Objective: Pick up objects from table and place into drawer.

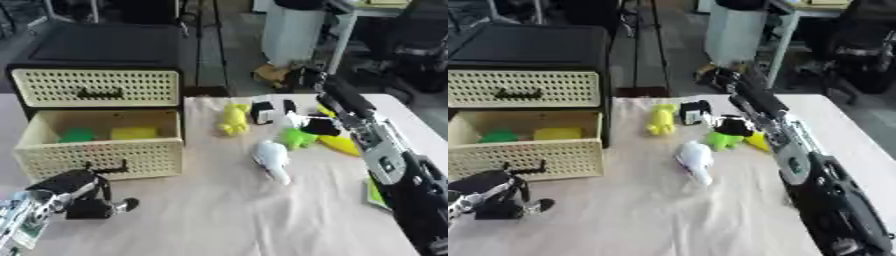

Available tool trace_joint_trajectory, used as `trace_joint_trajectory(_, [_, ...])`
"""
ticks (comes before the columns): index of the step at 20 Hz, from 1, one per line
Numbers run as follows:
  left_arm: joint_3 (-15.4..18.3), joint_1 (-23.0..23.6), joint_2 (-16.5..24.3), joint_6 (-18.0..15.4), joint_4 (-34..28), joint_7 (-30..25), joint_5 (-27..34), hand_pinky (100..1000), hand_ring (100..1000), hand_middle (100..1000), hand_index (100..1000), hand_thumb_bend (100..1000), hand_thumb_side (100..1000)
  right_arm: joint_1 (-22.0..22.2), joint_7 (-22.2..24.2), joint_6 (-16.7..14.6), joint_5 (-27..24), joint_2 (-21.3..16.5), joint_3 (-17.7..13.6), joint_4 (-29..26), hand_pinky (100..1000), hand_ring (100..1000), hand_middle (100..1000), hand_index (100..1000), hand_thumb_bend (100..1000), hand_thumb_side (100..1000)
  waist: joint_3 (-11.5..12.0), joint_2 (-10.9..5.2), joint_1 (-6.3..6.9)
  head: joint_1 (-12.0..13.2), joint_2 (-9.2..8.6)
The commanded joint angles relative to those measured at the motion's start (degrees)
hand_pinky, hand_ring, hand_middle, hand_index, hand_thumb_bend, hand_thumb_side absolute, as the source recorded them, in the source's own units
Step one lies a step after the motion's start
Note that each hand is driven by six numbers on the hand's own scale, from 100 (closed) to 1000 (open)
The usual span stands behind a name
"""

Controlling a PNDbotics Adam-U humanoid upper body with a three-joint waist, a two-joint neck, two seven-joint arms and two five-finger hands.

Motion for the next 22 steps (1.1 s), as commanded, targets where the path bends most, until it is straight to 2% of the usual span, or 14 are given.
trace_joint_trajectory(1, [1.92,-2.39,0.01,0.97,1.46,2.85,-1.58,100,162,316,670,557,1000,-1.3,-0.01,-0.28,-0.63,-0.79,-0.38,-1.11,663,747,794,812,100,347,-0.28,-0.51,0.12,0.36,-0.86])
trace_joint_trajectory(11, [5.13,-8.18,-1.19,3.07,9.05,11.23,-4.95,100,153,312,666,549,1000,-1.7,0.28,-0.8,-0.74,-0.46,-0.03,-1.22,663,747,794,812,100,345,-1.64,-0.12,-0.13,1.22,-1.68])
trace_joint_trajectory(22, [8.35,-12.15,-1.31,5.05,16.36,15.94,-7.41,100,157,315,666,553,1000,-3.33,0.85,-1.63,-0.79,0.35,0.55,-1.43,664,747,795,810,100,342,-4.46,1.54,-0.44,2.48,-3.09])
